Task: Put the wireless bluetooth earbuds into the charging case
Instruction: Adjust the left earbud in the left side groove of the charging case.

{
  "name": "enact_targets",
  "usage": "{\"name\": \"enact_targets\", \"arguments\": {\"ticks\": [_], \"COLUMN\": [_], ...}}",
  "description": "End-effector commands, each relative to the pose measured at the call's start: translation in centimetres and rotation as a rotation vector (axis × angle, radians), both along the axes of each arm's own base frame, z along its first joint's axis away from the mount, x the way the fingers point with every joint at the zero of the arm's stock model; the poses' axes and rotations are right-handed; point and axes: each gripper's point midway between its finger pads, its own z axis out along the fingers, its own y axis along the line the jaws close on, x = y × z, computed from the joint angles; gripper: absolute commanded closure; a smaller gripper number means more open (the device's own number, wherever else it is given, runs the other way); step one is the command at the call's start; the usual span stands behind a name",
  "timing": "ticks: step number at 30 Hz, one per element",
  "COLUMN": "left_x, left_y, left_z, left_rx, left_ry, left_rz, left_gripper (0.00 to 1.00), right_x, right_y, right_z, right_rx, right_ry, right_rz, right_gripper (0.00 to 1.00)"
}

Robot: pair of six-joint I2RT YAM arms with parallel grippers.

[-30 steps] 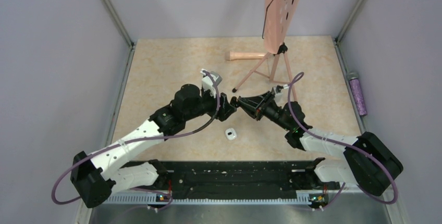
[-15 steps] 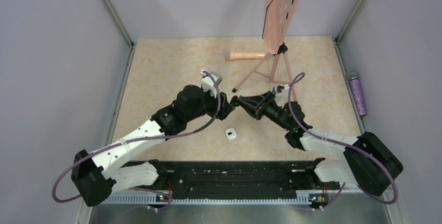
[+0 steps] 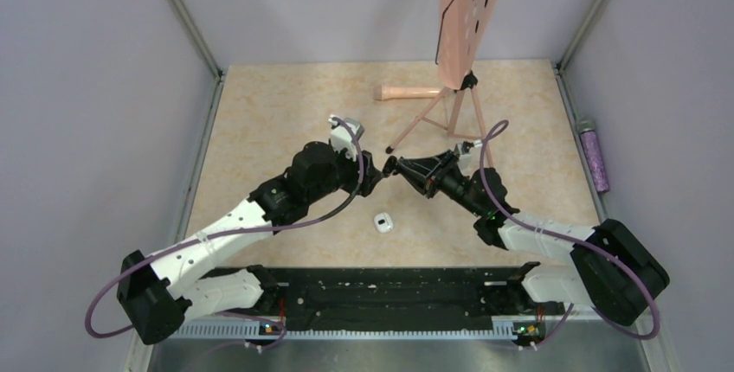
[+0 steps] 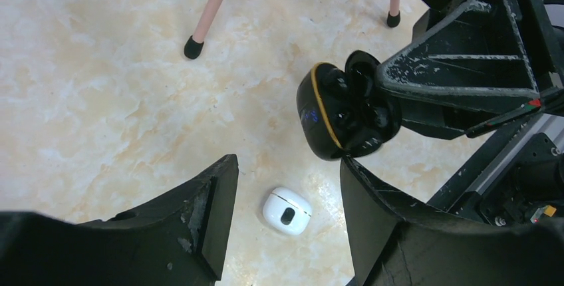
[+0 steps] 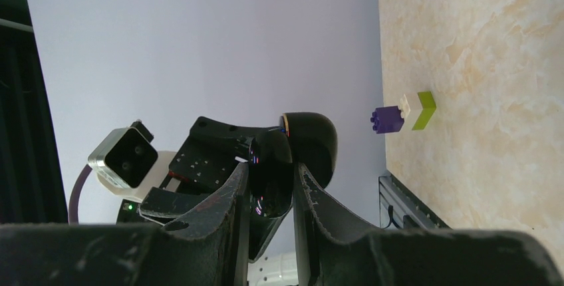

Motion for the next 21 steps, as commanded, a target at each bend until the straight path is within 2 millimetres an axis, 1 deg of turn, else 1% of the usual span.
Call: {"name": "enact_targets", "arguments": {"ticks": [1, 11, 16, 19, 21], "left_x": [1.0, 1.2, 1.3, 0.9, 0.2], "left_y": [0.4, 0.9, 2.1, 2.5, 2.2], "left_z": [2.2, 2.6, 2.4, 2.8, 3.1], "left_rx": [-0.039, -0.040, -0.013, -0.009, -0.003], "left_ry": [-0.064, -0.078, -0.078, -0.092, -0.103], "left_rz": [0.048, 0.076, 0.120, 0.112, 0.060], "left_gripper": [0.37, 0.39, 0.40, 0.39, 0.37], "right_x": [-0.2, -0.3, -0.4, -0.4, -0.4], "right_y": [0.3, 0.2, 0.1, 0.1, 0.0], "right_z": [4.0, 3.8, 3.7, 3.6, 3.7], "right_rx": [0.068, 0.064, 0.065, 0.064, 0.067], "right_ry": [-0.105, -0.102, -0.100, -0.097, -0.097], "right_rz": [0.026, 0.025, 0.020, 0.018, 0.018], "right_gripper": [1.00, 1.00, 1.00, 1.00, 1.00]}}
